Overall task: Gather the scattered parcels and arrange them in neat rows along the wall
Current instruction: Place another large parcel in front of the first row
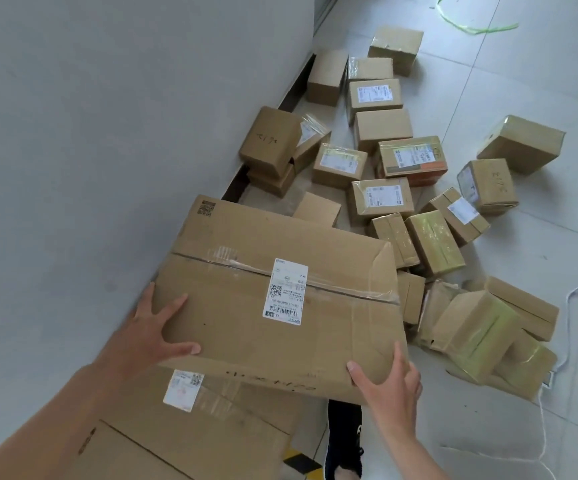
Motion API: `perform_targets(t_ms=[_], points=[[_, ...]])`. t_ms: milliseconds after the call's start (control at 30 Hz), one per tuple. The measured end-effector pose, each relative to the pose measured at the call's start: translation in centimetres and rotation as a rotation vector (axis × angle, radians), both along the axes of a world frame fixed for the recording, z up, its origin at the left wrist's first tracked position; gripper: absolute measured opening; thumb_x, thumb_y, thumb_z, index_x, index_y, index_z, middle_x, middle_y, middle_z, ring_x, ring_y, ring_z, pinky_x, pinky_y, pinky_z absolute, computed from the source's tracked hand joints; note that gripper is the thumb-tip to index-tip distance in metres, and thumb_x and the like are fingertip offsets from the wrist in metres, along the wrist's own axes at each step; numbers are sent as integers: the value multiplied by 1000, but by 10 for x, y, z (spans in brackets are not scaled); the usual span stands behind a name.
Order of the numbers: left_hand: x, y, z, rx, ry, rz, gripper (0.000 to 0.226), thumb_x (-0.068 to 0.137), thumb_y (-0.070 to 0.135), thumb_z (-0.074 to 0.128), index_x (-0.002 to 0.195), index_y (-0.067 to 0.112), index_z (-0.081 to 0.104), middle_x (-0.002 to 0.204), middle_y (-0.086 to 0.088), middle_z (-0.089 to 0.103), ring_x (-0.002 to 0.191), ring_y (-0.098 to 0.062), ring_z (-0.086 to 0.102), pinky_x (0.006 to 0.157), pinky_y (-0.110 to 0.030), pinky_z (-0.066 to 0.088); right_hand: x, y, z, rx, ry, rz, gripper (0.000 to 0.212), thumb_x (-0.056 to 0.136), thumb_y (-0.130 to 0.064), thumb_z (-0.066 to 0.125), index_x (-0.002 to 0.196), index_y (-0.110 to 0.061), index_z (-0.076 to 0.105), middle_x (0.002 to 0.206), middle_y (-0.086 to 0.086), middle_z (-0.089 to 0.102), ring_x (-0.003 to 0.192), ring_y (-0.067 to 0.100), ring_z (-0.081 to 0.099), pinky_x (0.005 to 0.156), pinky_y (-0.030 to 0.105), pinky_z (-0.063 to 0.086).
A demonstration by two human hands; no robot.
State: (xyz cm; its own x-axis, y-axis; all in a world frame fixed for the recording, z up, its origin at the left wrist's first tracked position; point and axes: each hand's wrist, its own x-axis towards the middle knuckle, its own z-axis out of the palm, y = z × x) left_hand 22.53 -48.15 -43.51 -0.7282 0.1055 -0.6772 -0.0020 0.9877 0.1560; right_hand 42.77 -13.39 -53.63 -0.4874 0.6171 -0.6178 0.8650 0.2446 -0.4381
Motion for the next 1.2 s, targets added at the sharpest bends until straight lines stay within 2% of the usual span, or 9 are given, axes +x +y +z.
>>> perform_targets(t_ms=[267, 367, 533, 700, 800, 933, 1100, 1133, 1200], points=[[-94, 26, -88, 68, 93, 6, 110, 56, 79, 65, 152, 46, 22, 164, -3, -1, 147, -32, 17, 115, -52, 28, -105, 38, -74, 81, 98, -4, 110, 66, -74, 69, 152, -37, 12, 149, 6, 25, 136, 29, 26, 103, 54, 40], [-126, 27, -122, 88, 125, -27, 109, 58, 82, 64, 152, 46, 20, 164, 1, 2, 147, -33, 18, 114, -55, 28, -129, 44, -96, 98, 127, -15, 109, 67, -74, 68, 152, -37, 10, 146, 5, 26, 134, 28, 28, 101, 55, 42], [-163, 14, -166, 103, 130, -73, 113, 57, 84, 66, 151, 51, 12, 163, 5, 0, 147, -35, 16, 115, -55, 26, -137, 26, -129, 115, 131, -16, 106, 69, -73, 68, 152, -37, 12, 147, 5, 22, 134, 28, 25, 100, 49, 41], [-144, -8, -225, -54, 8, -78, 119, 55, 80, 71, 150, 55, 4, 163, -6, -12, 148, -40, 6, 118, -55, 21, -110, -23, -162, 127, 65, 30, 104, 74, -68, 69, 153, -36, 10, 149, 5, 12, 134, 30, 22, 97, 49, 42], [-110, -5, -256, -117, -97, -171, 120, 57, 82, 69, 148, 56, -6, 162, -10, -20, 149, -37, -5, 117, -55, 20, -88, -52, -173, 117, 8, 95, 91, 82, -64, 62, 153, -37, 10, 149, 6, 12, 134, 31, 25, 94, 47, 44], [-78, 20, -275, -119, -3, -175, 115, 63, 87, 57, 150, 51, -10, 160, -9, -26, 147, -32, -22, 116, -62, 9, -67, -80, -172, 84, 52, 135, 66, 91, -60, 43, 149, -42, 18, 143, 3, 20, 122, 26, 40, 87, 40, 47], [-77, 37, -269, -123, -45, -150, 115, 66, 88, 48, 150, 45, -18, 157, -10, -34, 145, -35, -26, 118, -58, 4, -62, -85, -169, 80, 58, 187, 56, 90, -59, 38, 142, -44, 24, 134, 3, 25, 110, 25, 50, 83, 39, 51], [-75, 39, -266, -143, -53, -161, 114, 69, 88, 46, 149, 43, -21, 156, -11, -34, 145, -35, -26, 118, -59, 4, -64, -82, -170, 90, 66, 202, 54, 90, -59, 39, 140, -44, 25, 136, 4, 26, 110, 26, 52, 83, 39, 52], [-67, 42, -263, -219, -61, -202, 111, 73, 87, 42, 147, 41, -28, 156, -13, -35, 145, -36, -26, 114, -65, 0, -68, -75, -173, 106, 92, 272, 58, 90, -58, 46, 142, -46, 23, 150, 5, 14, 127, 32, 45, 87, 40, 51]])
